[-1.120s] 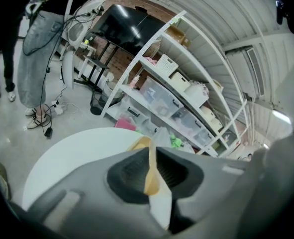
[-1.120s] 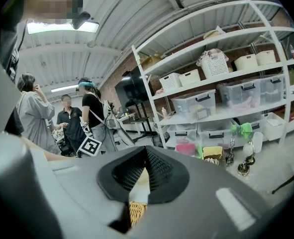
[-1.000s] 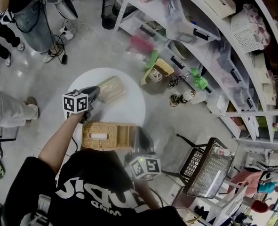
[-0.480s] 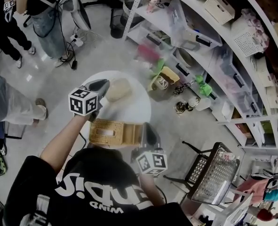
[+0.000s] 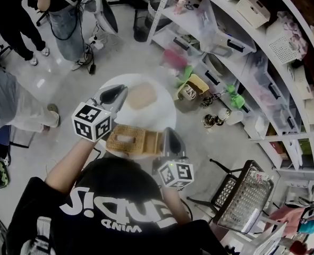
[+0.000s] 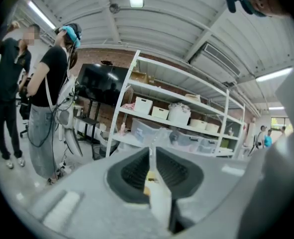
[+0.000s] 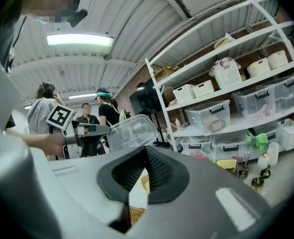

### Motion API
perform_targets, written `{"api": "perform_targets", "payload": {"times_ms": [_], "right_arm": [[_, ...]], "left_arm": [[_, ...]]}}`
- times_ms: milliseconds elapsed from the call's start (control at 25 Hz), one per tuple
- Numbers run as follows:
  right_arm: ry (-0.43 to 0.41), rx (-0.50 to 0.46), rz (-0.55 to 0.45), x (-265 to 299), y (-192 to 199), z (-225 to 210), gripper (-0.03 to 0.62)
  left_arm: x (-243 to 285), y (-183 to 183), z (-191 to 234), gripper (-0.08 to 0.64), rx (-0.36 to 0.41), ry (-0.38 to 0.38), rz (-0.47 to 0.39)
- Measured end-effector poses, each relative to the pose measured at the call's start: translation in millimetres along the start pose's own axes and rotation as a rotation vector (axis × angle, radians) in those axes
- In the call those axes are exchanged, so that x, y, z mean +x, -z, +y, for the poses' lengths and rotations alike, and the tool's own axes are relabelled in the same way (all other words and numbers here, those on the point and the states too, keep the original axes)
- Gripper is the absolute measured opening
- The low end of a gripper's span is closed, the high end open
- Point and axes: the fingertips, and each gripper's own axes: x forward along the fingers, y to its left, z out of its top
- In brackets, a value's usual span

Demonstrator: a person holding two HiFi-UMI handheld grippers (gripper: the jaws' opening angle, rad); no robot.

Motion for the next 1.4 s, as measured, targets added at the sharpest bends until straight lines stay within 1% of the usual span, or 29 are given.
{"api": "perform_targets", "payload": {"times_ms": [160, 320, 600, 880, 1040, 1400], "right_arm": [[-0.026, -0.001, 0.006, -6, 0, 7, -0.006], [-0.070, -0.019, 0.014, -16, -2, 15, -0.006], [-0.125, -0.043, 0.063, -35, 10, 18, -0.006], [-0.115, -0.046, 0.054, -55, 15, 21, -0.006], [-0.110, -0.051, 0.036, -66, 21, 37, -0.006], [-0.097, -0.071, 0.038, -101, 48, 95, -0.006]], "left_arm": [[-31, -2, -14, 0.043, 0.017, -0.018, -0.066], [-58, 6, -27, 0.043, 0.008, -0.060, -0.105], [-109, 33, -41, 0.043, -0.016, -0.155, -0.122], [-159, 49, -47, 0.043, -0.022, -0.213, -0.118], [-184, 58, -50, 0.043, -0.011, -0.219, -0.124], [-244, 69, -54, 0.043, 0.024, -0.203, -0.132]]}}
